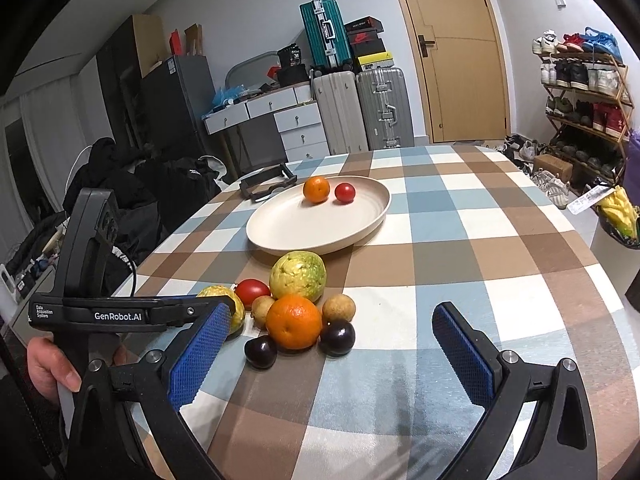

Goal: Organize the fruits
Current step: 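Grasp the bumpy yellow fruit with the left tool while the right tool grasps a green guava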

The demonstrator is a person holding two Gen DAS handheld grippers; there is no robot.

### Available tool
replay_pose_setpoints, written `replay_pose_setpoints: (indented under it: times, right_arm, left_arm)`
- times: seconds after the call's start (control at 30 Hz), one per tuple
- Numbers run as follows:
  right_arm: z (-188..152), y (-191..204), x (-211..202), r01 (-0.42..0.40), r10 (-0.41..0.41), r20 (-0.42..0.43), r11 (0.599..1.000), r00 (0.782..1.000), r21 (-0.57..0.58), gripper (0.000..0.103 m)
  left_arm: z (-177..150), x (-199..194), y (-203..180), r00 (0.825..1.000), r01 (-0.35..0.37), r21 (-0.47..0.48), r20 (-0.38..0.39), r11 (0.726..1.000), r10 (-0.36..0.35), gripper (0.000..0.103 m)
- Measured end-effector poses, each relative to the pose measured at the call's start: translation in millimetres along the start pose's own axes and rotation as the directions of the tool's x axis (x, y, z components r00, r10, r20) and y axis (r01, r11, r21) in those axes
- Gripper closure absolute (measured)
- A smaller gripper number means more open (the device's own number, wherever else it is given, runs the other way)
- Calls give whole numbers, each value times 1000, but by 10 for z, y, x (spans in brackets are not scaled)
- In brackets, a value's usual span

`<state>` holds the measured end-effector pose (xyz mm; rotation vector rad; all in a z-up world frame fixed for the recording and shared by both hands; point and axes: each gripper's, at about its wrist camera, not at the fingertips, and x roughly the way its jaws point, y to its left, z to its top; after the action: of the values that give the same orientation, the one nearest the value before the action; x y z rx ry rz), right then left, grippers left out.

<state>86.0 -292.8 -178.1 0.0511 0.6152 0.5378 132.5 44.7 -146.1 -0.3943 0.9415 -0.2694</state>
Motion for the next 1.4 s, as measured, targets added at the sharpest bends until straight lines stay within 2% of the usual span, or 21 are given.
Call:
replay_pose_setpoints:
  times: [0.07, 0.43, 0.93, 1.23, 1.4]
  right_arm:
    - [-3, -7, 22, -6, 6, -6, 1000, 1000, 3, 0]
    - [18, 42, 35, -17, 17, -23, 1000, 1000, -20, 0]
    - [280, 176, 132, -14, 11, -79, 999, 997, -34, 0]
    - [518, 157, 504, -26, 24, -154, 1000, 988, -10, 0]
    - [531, 174, 808, -41, 43, -237, 999, 970, 13, 1]
  left_arm:
    - [-16, 24, 4, 1000, 30, 6, -8, 1000, -30, 56]
    - [-45, -66, 11, 998, 59, 18, 27, 998, -60, 56]
    - [-27, -684, 285, 988, 79, 24, 130, 997, -81, 56]
    - [-69, -978, 561, 984, 65, 8, 167, 998, -65, 56]
    - [-90, -1123, 693, 980, 57, -14, 194, 998, -53, 56]
